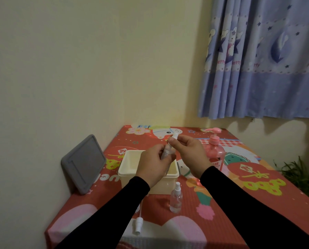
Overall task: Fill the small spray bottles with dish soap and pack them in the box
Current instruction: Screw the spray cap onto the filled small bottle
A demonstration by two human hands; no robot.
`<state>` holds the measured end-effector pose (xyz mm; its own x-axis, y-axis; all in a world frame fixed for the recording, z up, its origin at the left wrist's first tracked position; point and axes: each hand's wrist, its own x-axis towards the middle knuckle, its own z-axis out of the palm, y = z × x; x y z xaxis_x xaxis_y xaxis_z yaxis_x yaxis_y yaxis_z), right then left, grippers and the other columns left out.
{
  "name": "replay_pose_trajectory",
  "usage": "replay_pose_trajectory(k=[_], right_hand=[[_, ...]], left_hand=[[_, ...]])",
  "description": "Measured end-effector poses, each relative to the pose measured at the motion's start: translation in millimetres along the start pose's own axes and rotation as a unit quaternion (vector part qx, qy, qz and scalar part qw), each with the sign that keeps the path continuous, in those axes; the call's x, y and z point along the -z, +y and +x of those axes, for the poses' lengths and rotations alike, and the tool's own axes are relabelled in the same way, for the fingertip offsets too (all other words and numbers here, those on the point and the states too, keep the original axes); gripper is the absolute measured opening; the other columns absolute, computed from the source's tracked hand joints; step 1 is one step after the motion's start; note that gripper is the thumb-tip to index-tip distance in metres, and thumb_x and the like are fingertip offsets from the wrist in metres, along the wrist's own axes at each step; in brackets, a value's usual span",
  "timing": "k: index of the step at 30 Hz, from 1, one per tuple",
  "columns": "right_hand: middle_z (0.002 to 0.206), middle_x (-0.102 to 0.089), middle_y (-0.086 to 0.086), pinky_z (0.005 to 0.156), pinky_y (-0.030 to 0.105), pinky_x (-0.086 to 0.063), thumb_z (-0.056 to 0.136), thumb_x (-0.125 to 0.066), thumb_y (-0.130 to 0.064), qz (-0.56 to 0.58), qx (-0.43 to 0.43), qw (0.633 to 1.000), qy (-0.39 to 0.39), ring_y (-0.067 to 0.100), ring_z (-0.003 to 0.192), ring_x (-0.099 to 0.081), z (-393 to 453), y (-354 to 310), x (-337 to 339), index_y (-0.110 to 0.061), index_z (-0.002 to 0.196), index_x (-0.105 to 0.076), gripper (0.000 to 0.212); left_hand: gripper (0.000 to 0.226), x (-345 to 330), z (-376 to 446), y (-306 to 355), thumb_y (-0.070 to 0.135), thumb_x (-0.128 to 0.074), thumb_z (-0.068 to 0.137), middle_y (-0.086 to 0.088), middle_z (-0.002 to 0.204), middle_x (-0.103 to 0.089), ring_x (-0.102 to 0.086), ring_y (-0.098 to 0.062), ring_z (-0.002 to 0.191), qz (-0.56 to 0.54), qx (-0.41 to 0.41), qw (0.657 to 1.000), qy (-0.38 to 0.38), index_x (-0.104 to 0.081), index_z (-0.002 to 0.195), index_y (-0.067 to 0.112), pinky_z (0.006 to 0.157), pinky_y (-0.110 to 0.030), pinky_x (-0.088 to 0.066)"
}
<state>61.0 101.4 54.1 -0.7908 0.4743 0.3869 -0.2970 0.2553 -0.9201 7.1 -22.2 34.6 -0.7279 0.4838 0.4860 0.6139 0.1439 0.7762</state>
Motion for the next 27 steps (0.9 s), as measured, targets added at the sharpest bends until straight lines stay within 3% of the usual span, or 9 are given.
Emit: replay_pose_trajectory(k=[4,8,11,14,18,19,21,24,27], right_hand=[[0.068,-0.059,0.006,0.065,0.032,-0.04,0.082,-0.068,-0.041,-0.024,0.006,1.0,0.018,0.013,0.065,-0.049,-2.5,-0.1,-6.1,-0.003,0.076,-0.065,0.039],[0.064,-0.058,0.006,0.057,0.028,-0.039,0.087,-0.067,-0.035,-0.036,0.003,0.999,0.041,0.008,0.058,-0.047,-5.7,2.9,-8.3,-0.003,0.074,-0.064,0.034],[0.062,-0.043,0.009,0.057,0.029,-0.033,0.085,-0.066,-0.037,-0.048,0.013,0.998,0.047,0.013,0.059,-0.037,-6.9,5.9,-10.3,0.003,0.071,-0.055,0.044],[0.076,-0.063,0.022,0.066,0.039,-0.048,0.082,-0.066,-0.044,-0.052,0.002,0.998,0.032,0.018,0.068,-0.054,-5.2,12.6,-9.8,0.002,0.083,-0.062,0.047],[0.097,-0.057,0.034,0.076,0.04,-0.052,0.078,-0.063,-0.054,-0.098,0.005,0.995,0.004,0.036,0.077,-0.061,-7.2,20.2,-6.4,0.004,0.091,-0.059,0.06],[0.101,-0.059,0.032,0.082,0.047,-0.055,0.079,-0.062,-0.055,-0.109,0.002,0.994,-0.007,0.039,0.087,-0.062,-7.8,22.6,-5.1,0.003,0.095,-0.06,0.06],[0.113,-0.064,0.021,0.095,0.05,-0.05,0.084,-0.061,-0.053,-0.128,-0.017,0.991,-0.02,0.028,0.1,-0.065,-11.1,23.3,-2.8,-0.003,0.109,-0.062,0.057],[0.133,-0.059,-0.008,0.103,0.031,-0.045,0.09,-0.056,-0.051,-0.186,-0.007,0.982,-0.027,0.008,0.12,-0.055,-19.8,23.3,5.2,-0.024,0.129,-0.058,0.048],[0.14,-0.052,-0.009,0.101,0.025,-0.04,0.094,-0.049,-0.049,-0.308,0.031,0.951,-0.025,0.01,0.127,-0.049,-27.5,27.1,18.6,-0.026,0.136,-0.051,0.048]], left_hand=[[0.024,-5.4,-3.7,1.4,0.032,-0.069,0.085,0.002,0.062,-0.06,-0.051,-0.011,0.057,0.024,0.002,0.999,0.029,-0.054,0.068,0.023,0.05,-0.021,-0.035],[0.019,-10.2,-7.3,0.6,0.03,-0.069,0.086,0.004,0.063,-0.06,-0.05,-0.008,0.056,0.025,0.004,0.999,0.044,-0.058,0.074,0.021,0.049,-0.015,-0.036],[0.016,-12.2,-10.3,-2.6,0.031,-0.069,0.086,0.003,0.067,-0.063,-0.054,-0.012,0.061,0.029,0.002,0.998,0.053,-0.063,0.081,0.017,0.052,-0.021,-0.039],[0.014,-13.0,-12.7,-6.1,0.031,-0.07,0.086,0.002,0.071,-0.065,-0.059,-0.015,0.067,0.02,0.014,0.998,0.051,-0.063,0.085,0.018,0.058,-0.026,-0.044],[0.014,-15.2,-15.5,-11.7,0.033,-0.069,0.085,0.004,0.078,-0.069,-0.064,-0.016,0.076,-0.004,0.057,0.998,0.027,-0.064,0.088,0.02,0.069,-0.036,-0.053],[0.013,-15.6,-16.6,-12.6,0.033,-0.069,0.085,0.005,0.08,-0.069,-0.065,-0.015,0.079,-0.01,0.068,0.997,0.023,-0.064,0.089,0.022,0.071,-0.036,-0.054],[0.012,-15.8,-18.9,-14.8,0.032,-0.068,0.085,0.008,0.083,-0.07,-0.065,-0.01,0.081,-0.016,0.086,0.996,0.019,-0.063,0.091,0.024,0.075,-0.036,-0.055],[0.012,-17.3,-23.9,-22.0,0.03,-0.068,0.083,0.007,0.083,-0.069,-0.065,-0.012,0.081,-0.014,0.109,0.994,0.02,-0.062,0.091,0.023,0.075,-0.037,-0.054],[0.014,-20.2,-28.6,-31.2,0.029,-0.068,0.083,0.003,0.084,-0.068,-0.064,-0.019,0.082,-0.005,0.127,0.992,0.02,-0.059,0.09,0.021,0.074,-0.036,-0.052]])
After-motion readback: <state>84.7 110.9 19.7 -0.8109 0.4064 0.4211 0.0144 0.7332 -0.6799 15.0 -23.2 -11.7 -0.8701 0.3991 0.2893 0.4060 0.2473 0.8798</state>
